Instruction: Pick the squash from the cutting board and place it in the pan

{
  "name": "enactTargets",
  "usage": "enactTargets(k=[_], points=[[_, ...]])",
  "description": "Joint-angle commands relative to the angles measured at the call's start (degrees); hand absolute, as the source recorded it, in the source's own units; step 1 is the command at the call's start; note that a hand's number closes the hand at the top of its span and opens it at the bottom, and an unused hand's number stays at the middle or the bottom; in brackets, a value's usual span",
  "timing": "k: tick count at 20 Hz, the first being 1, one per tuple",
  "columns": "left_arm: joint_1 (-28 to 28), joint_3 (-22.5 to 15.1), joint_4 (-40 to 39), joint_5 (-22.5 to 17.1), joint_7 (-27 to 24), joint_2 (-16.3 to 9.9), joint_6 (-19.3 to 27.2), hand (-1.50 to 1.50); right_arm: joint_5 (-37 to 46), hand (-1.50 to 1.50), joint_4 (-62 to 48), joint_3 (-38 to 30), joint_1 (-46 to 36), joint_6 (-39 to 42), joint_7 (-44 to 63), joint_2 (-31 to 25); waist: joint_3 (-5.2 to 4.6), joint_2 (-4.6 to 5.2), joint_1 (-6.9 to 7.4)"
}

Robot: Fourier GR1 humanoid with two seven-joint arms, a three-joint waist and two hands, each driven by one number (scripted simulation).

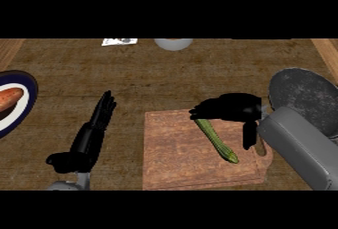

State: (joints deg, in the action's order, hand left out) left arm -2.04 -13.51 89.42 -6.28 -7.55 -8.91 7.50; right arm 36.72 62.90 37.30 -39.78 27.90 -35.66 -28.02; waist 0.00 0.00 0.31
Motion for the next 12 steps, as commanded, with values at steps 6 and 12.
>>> enactTargets(k=[6, 12], points=[[-0.5, 0.3, 0.6, 2.2, 1.8, 1.6, -0.5, 0.0, 5.8, -1.5, -5.7, -2.2, 1.1, 0.5, -0.5, 8.9, 0.01, 0.03, 0.07], [1.6, 1.2, 1.2, 1.9, 0.9, 2.3, -2.1, 0.0, 10.6, -1.5, -6.9, -3.8, 1.9, 1.8, 1.3, 10.9, -0.01, -0.03, -0.07]])
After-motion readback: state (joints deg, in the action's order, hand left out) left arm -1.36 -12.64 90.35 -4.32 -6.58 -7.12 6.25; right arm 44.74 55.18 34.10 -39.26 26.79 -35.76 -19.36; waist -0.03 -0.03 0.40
